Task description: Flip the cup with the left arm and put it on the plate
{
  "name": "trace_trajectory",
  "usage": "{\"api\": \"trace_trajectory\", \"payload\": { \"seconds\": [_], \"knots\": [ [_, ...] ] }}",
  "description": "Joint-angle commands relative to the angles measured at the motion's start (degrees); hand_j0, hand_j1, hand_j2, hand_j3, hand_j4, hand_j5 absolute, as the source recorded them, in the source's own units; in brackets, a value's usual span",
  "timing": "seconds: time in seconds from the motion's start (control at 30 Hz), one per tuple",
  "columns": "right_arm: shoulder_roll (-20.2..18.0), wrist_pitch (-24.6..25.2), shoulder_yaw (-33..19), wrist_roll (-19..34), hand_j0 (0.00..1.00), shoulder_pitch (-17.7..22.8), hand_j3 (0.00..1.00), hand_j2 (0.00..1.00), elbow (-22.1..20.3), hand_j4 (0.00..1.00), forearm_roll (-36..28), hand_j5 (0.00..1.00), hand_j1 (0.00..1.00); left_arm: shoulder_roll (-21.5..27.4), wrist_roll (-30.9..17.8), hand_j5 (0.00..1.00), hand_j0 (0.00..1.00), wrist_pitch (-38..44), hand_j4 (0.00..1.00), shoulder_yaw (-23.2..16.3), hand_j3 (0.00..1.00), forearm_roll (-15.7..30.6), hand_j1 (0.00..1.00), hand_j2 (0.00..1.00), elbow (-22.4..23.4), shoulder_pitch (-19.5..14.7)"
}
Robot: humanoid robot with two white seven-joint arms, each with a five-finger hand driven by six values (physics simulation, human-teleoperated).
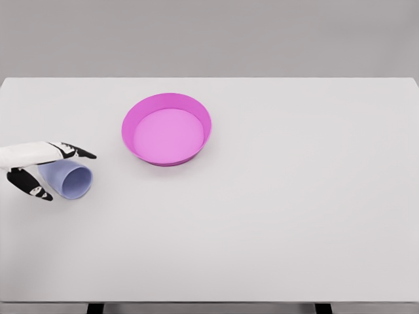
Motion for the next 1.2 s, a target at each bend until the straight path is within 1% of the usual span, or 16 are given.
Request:
{"api": "trace_trajectory", "payload": {
  "seconds": [0.0, 0.03, 0.1, 0.13, 0.27, 0.43, 0.47, 0.53, 0.57, 0.67, 0.7, 0.77, 0.9, 1.03, 1.1, 1.17],
  "knots": [
    [0.00, 0.06, 0.00, 0.01, 1.00, 0.00, 1.00, 1.00, -0.05, 1.00, 0.01, 1.00, 1.00, -0.03, 0.02, 1.00, 1.00, 0.14, 1.00, -0.33, 1.00, -0.12, 1.00, 1.00, 0.01, 0.00],
    [0.00, -0.02, 0.00, 0.01, 1.00, 0.00, 1.00, 1.00, -0.05, 1.00, 0.01, 1.00, 1.00, -0.03, 0.02, 1.00, 1.00, 0.14, 1.00, -0.33, 1.00, -0.12, 1.00, 1.00, 0.01, 0.00],
    [0.00, 0.06, 0.00, 0.01, 1.00, 0.00, 1.00, 1.00, 0.03, 1.00, 0.01, 1.00, 1.00, -0.03, 0.02, 0.78, 0.78, 0.14, 0.78, -0.95, 0.78, -0.03, 0.78, 0.78, -0.08, 0.00],
    [0.00, 0.06, 0.00, 0.01, 1.00, 0.00, 1.00, 1.00, -0.05, 1.00, 0.01, 1.00, 1.00, -0.03, 0.02, 0.70, 0.70, 0.14, 0.70, -1.04, 0.70, 0.06, 0.70, 0.70, -0.08, 0.00],
    [0.00, -0.02, 0.00, 0.01, 1.00, 0.00, 1.00, 1.00, 0.03, 1.00, 0.01, 1.00, 1.00, 0.05, 0.02, 0.62, 0.62, 0.14, 0.62, -1.04, 0.62, 0.23, 0.62, 0.62, -0.26, 0.17],
    [0.00, -0.02, 0.00, 0.01, 1.00, 0.00, 1.00, 1.00, -0.05, 1.00, 0.01, 1.00, 1.00, 0.14, 0.02, 0.57, 0.57, 0.14, 0.57, -1.04, 0.57, 0.32, 0.57, 0.57, -0.43, 0.18],
    [0.00, -0.02, 0.00, 0.01, 1.00, 0.00, 1.00, 1.00, 0.03, 1.00, 0.01, 1.00, 1.00, 0.14, 0.02, 0.54, 0.54, 0.14, 0.54, -0.95, 0.54, 0.67, 0.54, 0.54, -1.13, 0.18],
    [0.00, -0.02, 0.00, 0.01, 1.00, 0.00, 1.00, 1.00, -0.05, 1.00, 0.01, 1.00, 1.00, 0.14, 0.02, 0.51, 0.51, 0.14, 0.51, -0.60, 0.51, 3.04, 0.51, 0.51, -2.89, 0.00],
    [0.00, -0.02, 0.00, 0.01, 1.00, 0.00, 1.00, 1.00, -0.05, 1.00, 0.01, 1.00, 1.00, 0.14, 0.02, 0.47, 0.47, 0.14, 0.47, -0.33, 0.47, 4.80, 0.47, 0.47, -4.21, 0.00],
    [0.00, -0.02, 0.00, 0.01, 1.00, 0.00, 1.00, 1.00, 0.03, 1.00, 0.01, 1.00, 1.00, -0.03, 0.02, 0.47, 0.47, 0.14, 0.47, 0.11, 0.47, 8.23, 0.47, 0.47, -4.65, -1.41],
    [0.00, -0.02, 0.00, 0.01, 1.00, 0.00, 1.00, 1.00, 0.03, 1.00, 0.01, 1.00, 1.00, -0.12, 0.02, 0.47, 0.47, 0.14, 0.47, 0.11, 0.47, 10.69, 0.47, 0.47, -4.65, -2.37],
    [0.00, -0.02, 0.00, 0.01, 1.00, 0.00, 1.00, 1.00, 0.03, 1.00, 0.01, 1.00, 1.00, -0.38, 0.02, 0.46, 0.46, 0.14, 0.46, 0.11, 0.46, 13.68, 0.46, 0.46, -4.65, -3.34],
    [0.00, 0.06, 0.00, 0.01, 1.00, 0.00, 1.00, 1.00, 0.03, 1.00, 0.01, 1.00, 1.00, -5.39, 0.02, 0.44, 0.44, 0.14, 0.44, 0.11, 0.44, 20.80, 0.44, 0.44, -4.56, -4.39],
    [0.00, -0.02, 0.00, 0.01, 1.00, 0.00, 1.00, 1.00, 0.03, 1.00, 0.01, 1.00, 1.00, -6.45, 0.02, 0.43, 0.43, 0.14, 0.43, 0.11, 0.43, 26.42, 0.43, 0.43, -4.56, -4.66],
    [0.00, -0.02, 0.00, 0.01, 1.00, 0.00, 1.00, 1.00, 0.03, 1.00, 0.01, 1.00, 1.00, -7.33, 0.02, 0.43, 0.43, 0.14, 0.43, 0.02, 0.43, 28.36, 0.43, 0.43, -4.56, -5.80],
    [0.00, -0.02, 0.00, 0.01, 1.00, 0.00, 1.00, 1.00, -0.05, 1.00, 0.01, 1.00, 1.00, -9.09, 0.02, 0.43, 0.43, 4.98, 0.43, 0.02, 0.43, 30.90, 0.43, 0.43, -4.56, -6.68]
  ]
}}
